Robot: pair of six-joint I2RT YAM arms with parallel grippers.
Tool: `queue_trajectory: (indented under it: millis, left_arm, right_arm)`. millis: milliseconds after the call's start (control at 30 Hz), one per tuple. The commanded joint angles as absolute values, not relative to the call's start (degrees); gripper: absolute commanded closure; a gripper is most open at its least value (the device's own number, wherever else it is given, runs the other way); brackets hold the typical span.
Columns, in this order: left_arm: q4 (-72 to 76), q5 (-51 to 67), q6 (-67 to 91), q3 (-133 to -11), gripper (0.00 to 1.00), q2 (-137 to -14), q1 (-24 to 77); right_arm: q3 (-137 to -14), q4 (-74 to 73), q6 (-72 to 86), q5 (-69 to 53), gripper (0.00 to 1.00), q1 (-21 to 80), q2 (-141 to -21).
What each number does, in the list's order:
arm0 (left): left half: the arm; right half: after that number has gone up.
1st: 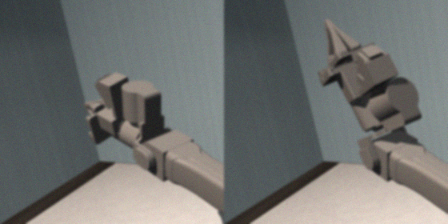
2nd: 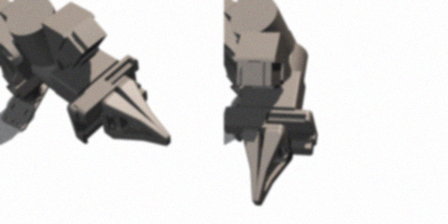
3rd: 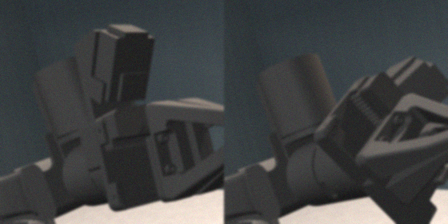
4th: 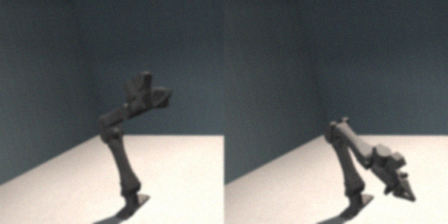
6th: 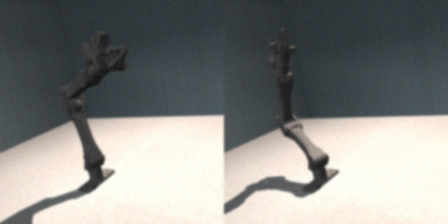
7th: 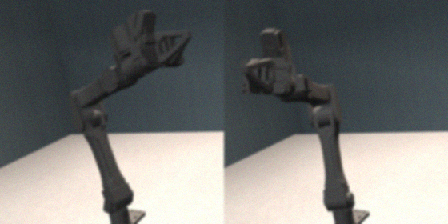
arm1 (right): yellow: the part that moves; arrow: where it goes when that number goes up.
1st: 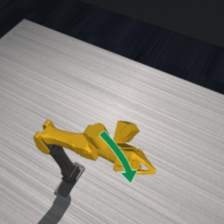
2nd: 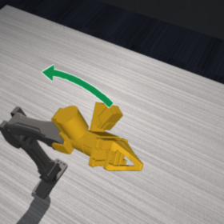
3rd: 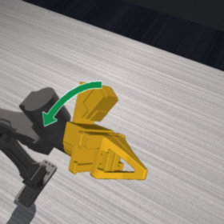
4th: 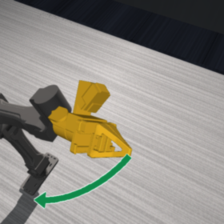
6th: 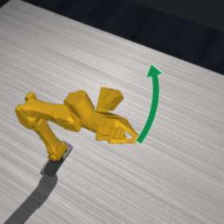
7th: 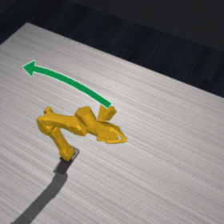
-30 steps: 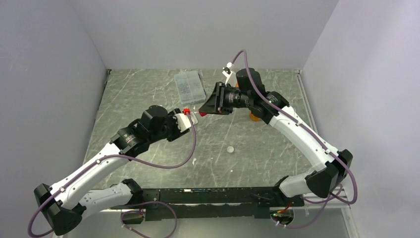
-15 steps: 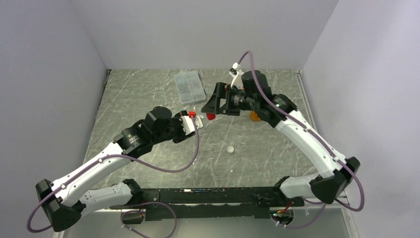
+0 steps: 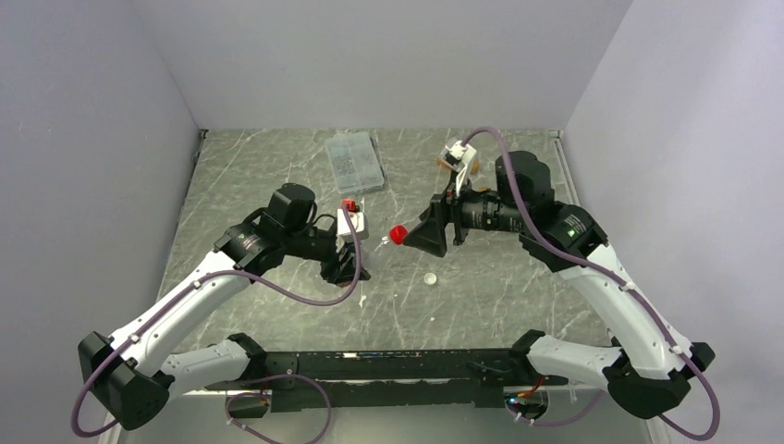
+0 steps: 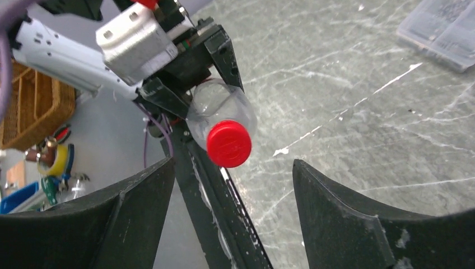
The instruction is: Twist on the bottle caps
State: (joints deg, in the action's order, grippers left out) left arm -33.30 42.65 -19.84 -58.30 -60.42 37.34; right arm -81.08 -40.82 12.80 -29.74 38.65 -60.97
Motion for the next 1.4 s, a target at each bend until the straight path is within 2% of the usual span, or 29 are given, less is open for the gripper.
queue_trajectory:
  millis: [0, 133, 300, 433, 700, 833, 1033, 1367]
  left_arm:
    - [-34.8, 53.3, -18.8, -61.1, 1.0, -62.1, 36.9]
    - [-35.2, 54.5, -18.8, -61.3, 1.0, -63.2, 36.8]
    - [-35.1, 54.4, -18.9, -61.2, 1.0, -63.6, 36.8]
    - [-34.8, 54.1, -18.8, -61.1, 1.0, -63.5, 36.7]
    - [-35.0, 52.3, -19.3, -61.2, 1.0, -63.9, 36.7]
    - [-32.9, 47.1, -19.1, -61.0, 1.0, -63.1, 36.7]
    - [-25.6, 32.5, -18.2, -60.1, 1.0, -60.7, 36.8]
    - [-19.1, 15.9, -20.7, -59.7, 1.0, -58.6, 41.7]
  right_arm:
    - [-80.2, -41.1, 7.1, -33.5, 0.24, 39.6, -61.7]
    - [-80.6, -41.0, 6.6, -33.6, 0.34, 40.9, -62.6]
    - [-81.2, -40.9, 6.4, -33.9, 0.37, 41.8, -63.6]
    - [-81.7, -41.2, 6.5, -34.6, 0.44, 42.2, -64.6]
    - [-83.2, -41.5, 9.5, -32.3, 0.88, 42.2, -65.6]
    - [-84.6, -41.3, 13.9, -32.8, 1.0, 42.2, -66.5]
    - [-87.8, -43.2, 23.4, -29.4, 1.0, 42.2, -70.7]
    - [-88.5, -40.5, 34.7, -24.0, 1.0, 41.9, -75.1]
